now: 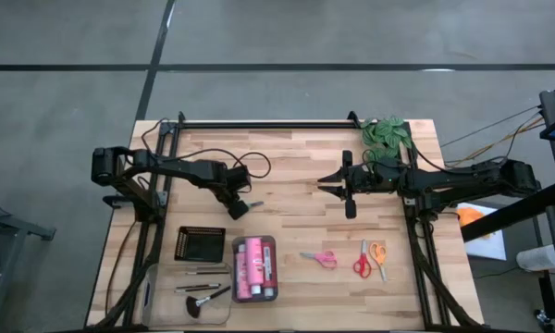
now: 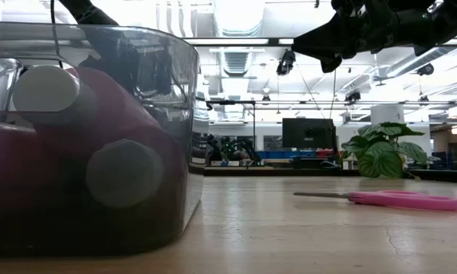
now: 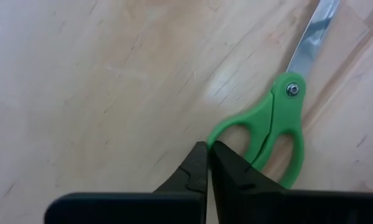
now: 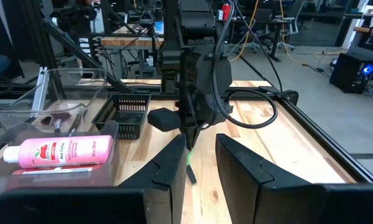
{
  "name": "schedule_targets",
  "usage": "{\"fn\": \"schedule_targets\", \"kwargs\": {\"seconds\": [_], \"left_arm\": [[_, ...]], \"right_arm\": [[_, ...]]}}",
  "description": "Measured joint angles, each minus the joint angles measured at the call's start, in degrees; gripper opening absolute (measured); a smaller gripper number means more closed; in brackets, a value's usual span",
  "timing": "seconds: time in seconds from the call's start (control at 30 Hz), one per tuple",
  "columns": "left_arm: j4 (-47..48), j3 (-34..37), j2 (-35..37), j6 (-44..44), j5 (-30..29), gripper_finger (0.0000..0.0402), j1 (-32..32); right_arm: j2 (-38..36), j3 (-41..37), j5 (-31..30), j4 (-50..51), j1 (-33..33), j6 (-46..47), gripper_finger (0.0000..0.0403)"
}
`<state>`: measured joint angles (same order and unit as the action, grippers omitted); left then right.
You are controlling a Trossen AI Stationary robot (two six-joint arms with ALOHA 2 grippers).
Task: Pick & Place Paint Supplies
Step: Put the green scissors into the black bin
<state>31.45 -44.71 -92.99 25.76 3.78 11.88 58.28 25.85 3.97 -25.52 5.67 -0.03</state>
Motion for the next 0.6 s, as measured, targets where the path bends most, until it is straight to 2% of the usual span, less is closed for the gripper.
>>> {"fn": "schedule_targets", "kwargs": {"seconds": [0.4,0.6], "left_arm": [[-0.29,-0.03,0.34,0.75,0.40,0.0005,0.00],[1.59,0.12,3.90,2.82,2.15,0.0004,-0.20]], "right_arm": [[0.00,0.00,0.00,0.00,-0.02,0.00,0.0085],[0.00,-0.02,0.00,0.00,-0.02,0.00,0.0085]]}}
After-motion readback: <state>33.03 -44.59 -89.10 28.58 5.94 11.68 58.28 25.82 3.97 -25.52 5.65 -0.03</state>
